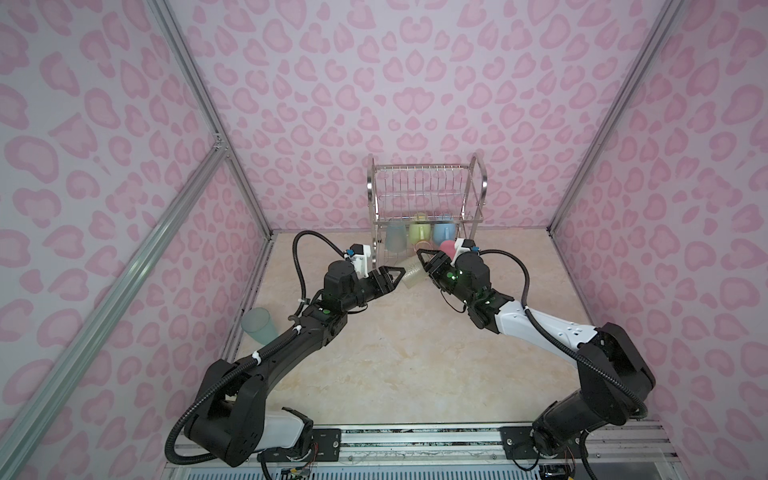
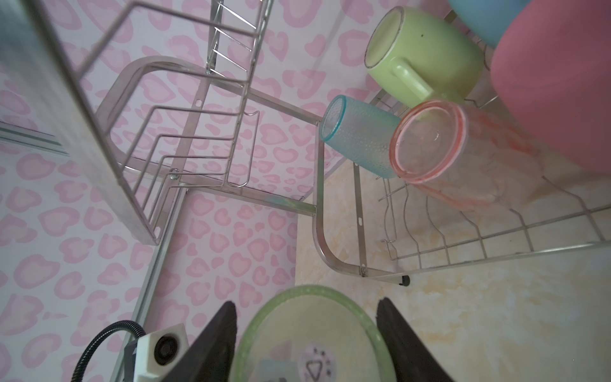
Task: Load the cups into the dish rack
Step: 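Carry the green cup with the right gripper to the rack while the left opens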
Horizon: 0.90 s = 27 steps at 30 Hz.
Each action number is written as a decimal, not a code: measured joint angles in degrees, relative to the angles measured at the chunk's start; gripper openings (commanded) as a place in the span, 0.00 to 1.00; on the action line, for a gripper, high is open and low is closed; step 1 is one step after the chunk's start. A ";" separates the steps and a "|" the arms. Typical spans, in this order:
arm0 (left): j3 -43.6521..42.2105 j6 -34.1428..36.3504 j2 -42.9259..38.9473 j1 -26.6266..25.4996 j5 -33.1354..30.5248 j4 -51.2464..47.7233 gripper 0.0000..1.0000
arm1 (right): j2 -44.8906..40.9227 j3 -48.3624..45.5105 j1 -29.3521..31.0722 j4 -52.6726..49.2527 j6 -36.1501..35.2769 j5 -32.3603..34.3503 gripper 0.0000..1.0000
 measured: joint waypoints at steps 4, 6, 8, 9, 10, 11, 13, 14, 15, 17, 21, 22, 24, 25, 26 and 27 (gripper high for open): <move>0.35 1.70 -3.10 0.28 -3.19 -5.84 0.80 | -0.50 0.26 1.36 -1.27 -4.20 2.75 0.50; 0.79 2.08 -4.42 0.48 -4.72 -9.27 0.83 | -0.70 0.66 2.08 -2.01 -6.43 4.17 0.50; 1.14 2.29 -5.55 0.72 -6.62 -12.72 0.87 | -0.92 1.25 3.15 -2.69 -9.05 6.12 0.50; 1.36 2.36 -5.95 0.83 -7.45 -14.40 0.88 | -1.01 1.51 3.65 -2.93 -10.29 6.75 0.50; 1.66 2.38 -6.21 0.94 -8.41 -16.37 0.88 | -1.05 1.75 4.24 -3.04 -11.67 7.61 0.50; 2.08 2.38 -6.34 1.03 -9.62 -18.45 0.89 | -1.05 1.97 4.81 -3.23 -13.11 8.48 0.50; 2.78 2.64 -6.34 1.38 -11.58 -22.05 0.89 | -0.94 2.45 5.81 -3.37 -15.89 10.19 0.50; 2.99 2.75 -6.34 1.62 -12.41 -23.80 0.91 | -0.74 2.75 6.34 -3.32 -17.40 11.04 0.50; 3.10 2.78 -6.34 1.75 -13.22 -25.20 0.93 | -0.52 3.02 6.82 -3.32 -18.86 11.89 0.50; 3.19 2.80 -6.34 2.14 -14.32 -28.04 0.95 | 0.09 3.50 7.93 -3.28 -22.29 14.05 0.50; 3.30 2.82 -6.34 2.69 -16.00 -32.35 0.96 | 1.86 4.04 10.12 -2.71 -29.66 18.12 0.50; 3.30 2.84 -6.34 2.80 -16.13 -33.22 0.98 | 2.56 4.35 10.51 -2.58 -31.36 18.91 0.50; 3.30 3.02 -6.43 3.08 -16.48 -34.80 0.98 | 3.93 4.85 10.93 -2.16 -34.23 19.87 0.51; 3.30 3.04 -6.60 3.34 -16.90 -35.67 0.98 | 4.57 4.96 10.93 -1.53 -35.47 20.37 0.51; 3.30 3.08 -6.84 3.58 -17.49 -36.35 0.98 | 5.20 5.16 10.93 -1.01 -36.74 20.74 0.51; 3.30 3.26 -7.04 3.74 -17.53 -36.81 0.98 | 5.81 5.42 10.91 -0.39 -37.73 21.18 0.51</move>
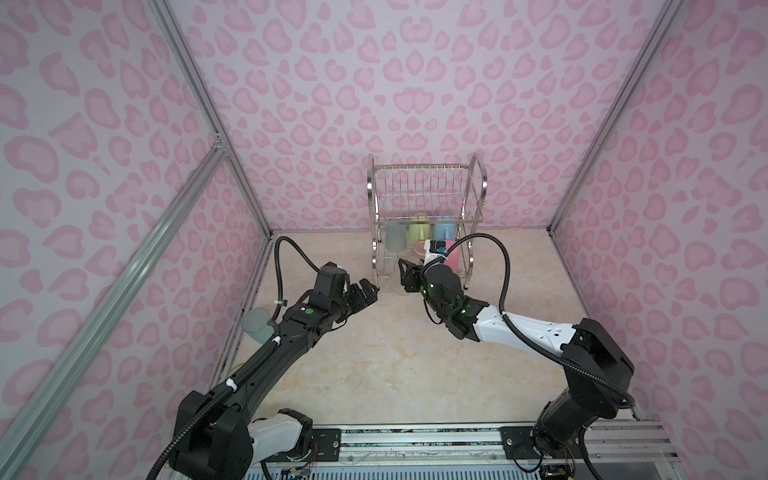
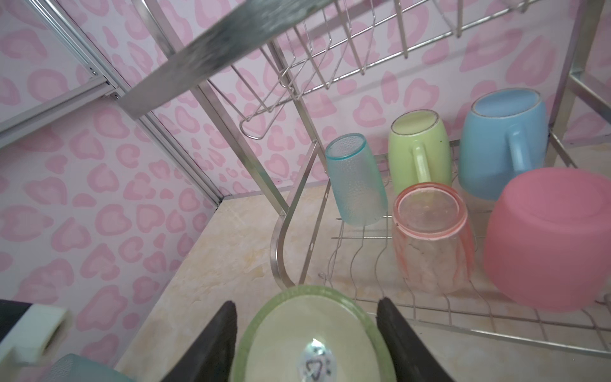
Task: Load the cups into the dish rack
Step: 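Carry the green cup with the right gripper to the rack while the left opens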
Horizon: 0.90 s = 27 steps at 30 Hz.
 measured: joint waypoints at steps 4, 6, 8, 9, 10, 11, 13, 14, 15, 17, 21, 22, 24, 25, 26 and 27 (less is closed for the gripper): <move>-0.09 0.07 -0.39 0.85 -0.59 -1.16 0.98 | 3.34 2.36 0.07 1.81 -4.11 1.57 0.51; -0.13 0.42 -0.50 1.01 -0.61 -1.79 0.98 | 4.96 3.41 0.20 2.84 -6.12 2.03 0.51; -0.37 0.46 -0.74 1.25 -0.63 -2.16 0.98 | 6.56 4.37 0.42 3.91 -8.02 2.60 0.51; -0.55 0.48 -0.92 1.31 -0.76 -2.27 0.98 | 7.37 4.85 0.52 4.50 -9.03 3.15 0.51; -0.66 0.61 -1.05 1.38 -0.85 -2.56 0.98 | 8.22 5.33 0.66 5.14 -10.01 3.56 0.51; -0.76 0.61 -1.25 1.49 -0.90 -2.86 0.98 | 9.03 5.81 0.81 5.64 -11.06 4.04 0.51; -0.76 0.68 -1.49 1.64 -1.29 -3.15 0.98 | 10.43 6.64 0.87 6.91 -12.74 4.70 0.51; -0.76 0.90 -1.62 1.70 -1.40 -3.21 0.98 | 11.19 7.06 0.90 7.67 -13.70 4.98 0.51; -0.76 0.98 -1.68 1.75 -1.42 -3.30 0.98 | 11.85 7.56 0.90 8.11 -14.32 5.29 0.51; -0.76 1.11 -1.73 1.99 -1.73 -3.45 0.98 | 13.46 9.01 0.90 8.55 -15.63 6.19 0.51; -0.76 1.90 -1.64 2.19 -2.08 -3.93 0.98 | 16.35 11.56 0.83 10.10 -17.86 7.19 0.50; -0.76 1.92 -1.55 2.23 -2.08 -4.17 0.98 | 16.90 12.00 0.81 10.47 -18.23 7.54 0.50; -0.76 2.19 -1.49 2.29 -2.08 -4.72 0.98 | 18.12 12.90 0.83 10.88 -19.17 8.33 0.50; -0.76 2.40 -1.49 2.34 -2.08 -4.79 0.98 | 18.67 13.27 0.83 11.04 -19.50 8.76 0.50; -0.76 2.51 -1.46 2.40 -2.10 -4.79 0.98 | 19.34 13.77 0.85 11.26 -19.89 9.18 0.50; -0.76 2.78 -1.46 2.45 -2.10 -4.79 0.98 | 19.93 14.29 0.85 11.30 -20.13 9.29 0.50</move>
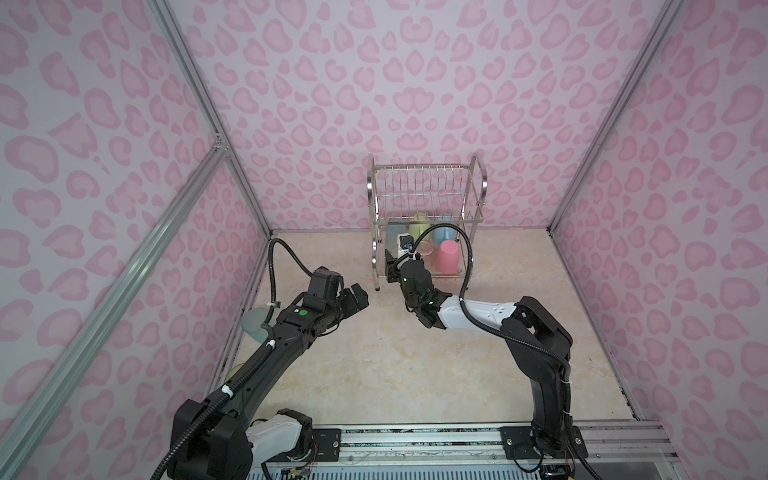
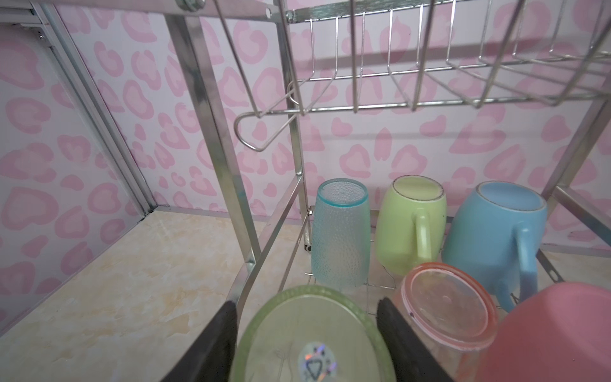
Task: Load the cups into the dish rack
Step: 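Carry the green cup with the right gripper to the rack while the left opens, then lower the frosted green cup upside down beside the teal cup, open right gripper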
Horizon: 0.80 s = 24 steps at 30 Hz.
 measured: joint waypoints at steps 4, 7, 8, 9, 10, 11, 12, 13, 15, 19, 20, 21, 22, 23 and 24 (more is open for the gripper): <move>0.00 0.55 0.28 0.26 0.02 0.00 0.98 | 2.25 1.90 0.00 1.38 -1.77 1.03 0.50; 0.00 0.72 0.63 0.31 0.07 0.00 0.98 | 3.87 2.93 -0.09 2.67 -2.99 2.05 0.50; 0.00 0.74 0.74 0.31 0.07 0.04 0.98 | 4.42 3.26 -0.13 3.02 -3.58 2.43 0.50; 0.00 0.74 0.85 0.31 0.17 0.04 0.98 | 4.96 3.67 -0.26 3.15 -3.85 2.67 0.50; 0.00 0.76 1.03 0.35 0.33 0.04 0.98 | 5.55 4.20 -0.35 3.48 -4.20 2.80 0.50; 0.00 0.79 1.16 0.35 0.33 0.04 0.98 | 6.12 4.68 -0.42 3.80 -4.44 2.89 0.50; 0.00 0.81 1.25 0.35 0.37 0.04 0.98 | 6.58 5.09 -0.48 4.07 -4.81 2.89 0.50; 0.00 0.90 1.31 0.35 0.57 0.04 0.98 | 7.06 5.60 -0.59 4.22 -4.92 2.93 0.50; 0.00 1.01 1.44 0.35 0.92 0.04 0.98 | 7.89 6.43 -0.83 4.42 -5.22 3.10 0.50; 0.00 1.11 1.55 0.35 1.33 0.04 0.98 | 9.53 7.72 -1.22 4.66 -5.66 3.34 0.50; 0.00 1.18 1.57 0.35 1.38 0.04 0.98 | 9.88 7.85 -1.36 4.74 -5.68 3.48 0.50; 0.00 1.18 1.60 0.35 1.49 0.04 0.98 | 10.23 7.98 -1.53 5.07 -5.68 3.50 0.50; 0.02 1.18 1.60 0.35 1.77 0.04 0.98 | 10.82 8.76 -1.55 4.76 -5.73 3.91 0.50; 0.02 1.18 1.60 0.35 1.90 0.04 0.98 | 11.28 9.51 -1.64 4.63 -5.73 3.87 0.50; 0.02 1.18 1.60 0.37 1.95 0.07 0.98 | 11.54 10.05 -1.68 4.61 -5.75 4.02 0.50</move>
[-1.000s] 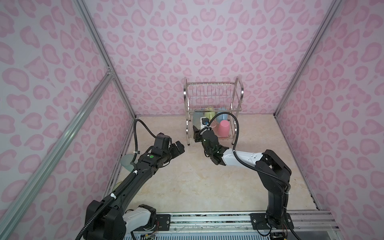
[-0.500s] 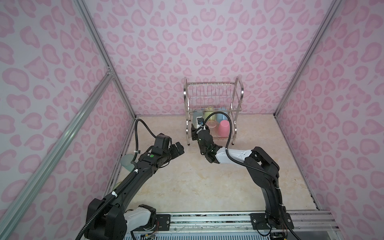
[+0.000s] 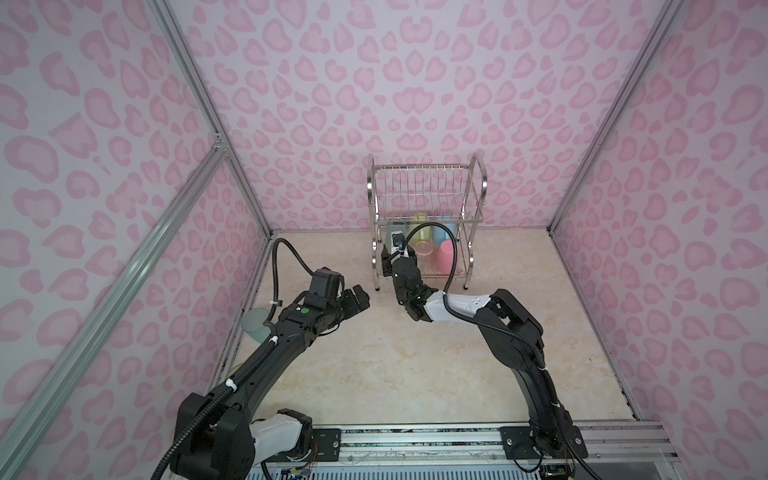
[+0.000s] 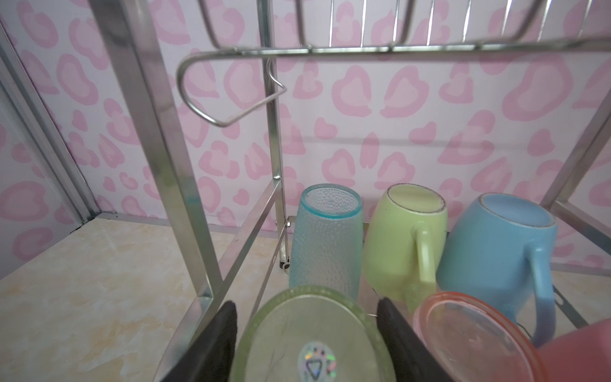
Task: Load the cups into the dish rack
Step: 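Lower the frosted green cup upside down beside the teal cup, open right gripper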
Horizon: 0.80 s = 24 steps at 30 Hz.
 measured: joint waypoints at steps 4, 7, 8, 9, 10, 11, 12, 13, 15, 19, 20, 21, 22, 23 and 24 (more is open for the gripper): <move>0.00 0.04 0.00 0.02 0.07 -0.02 0.99 | 1.20 1.81 -0.04 0.85 -0.13 0.28 0.50; 0.00 0.11 -0.07 0.02 0.26 0.00 0.98 | 2.34 2.95 -0.04 0.79 -0.28 0.28 0.51; -0.02 0.31 -0.09 0.02 0.26 0.00 0.99 | 2.71 3.32 -0.15 0.76 -0.55 0.31 0.51; -0.07 0.48 -0.09 0.02 0.26 0.00 0.99 | 3.02 3.67 -0.15 0.68 -0.55 0.33 0.51; -0.20 0.46 -0.15 0.02 0.31 0.02 0.98 | 3.23 3.98 -0.15 0.52 -0.57 0.33 0.51; -0.39 0.48 -0.26 0.02 0.39 0.02 0.99 | 3.34 4.13 -0.15 0.20 -0.59 0.35 0.51; -0.57 0.48 -0.39 0.02 0.42 0.02 0.99 | 3.41 4.31 -0.15 -0.11 -0.61 0.39 0.51; -0.74 0.48 -0.55 0.02 0.42 0.00 0.99 | 3.85 4.70 -0.15 0.09 -0.92 0.68 0.51; -0.85 0.48 -0.85 0.02 0.42 0.00 0.99 | 4.85 5.29 -0.17 0.15 -0.92 0.74 0.51; -1.27 0.50 -1.36 0.02 0.39 0.02 0.98 | 6.21 5.57 -0.35 -1.07 -0.76 0.74 0.51; -1.36 0.50 -1.44 0.02 0.39 0.00 0.98 | 6.38 5.86 -0.42 -1.22 -0.66 0.74 0.51; -1.42 0.50 -1.53 0.02 0.39 0.00 0.98 | 6.51 6.05 -0.48 -1.25 -0.46 0.79 0.51; -1.46 0.52 -1.57 0.02 0.39 0.02 0.98 | 6.78 6.45 -0.55 -1.25 -0.44 0.98 0.52; -1.51 0.52 -1.60 0.02 0.39 0.02 0.98 | 6.99 6.73 -0.63 -1.25 -0.44 0.98 0.52; -1.55 0.50 -1.62 0.02 0.39 0.02 0.98 | 7.15 6.86 -0.63 -1.36 -0.44 1.03 0.53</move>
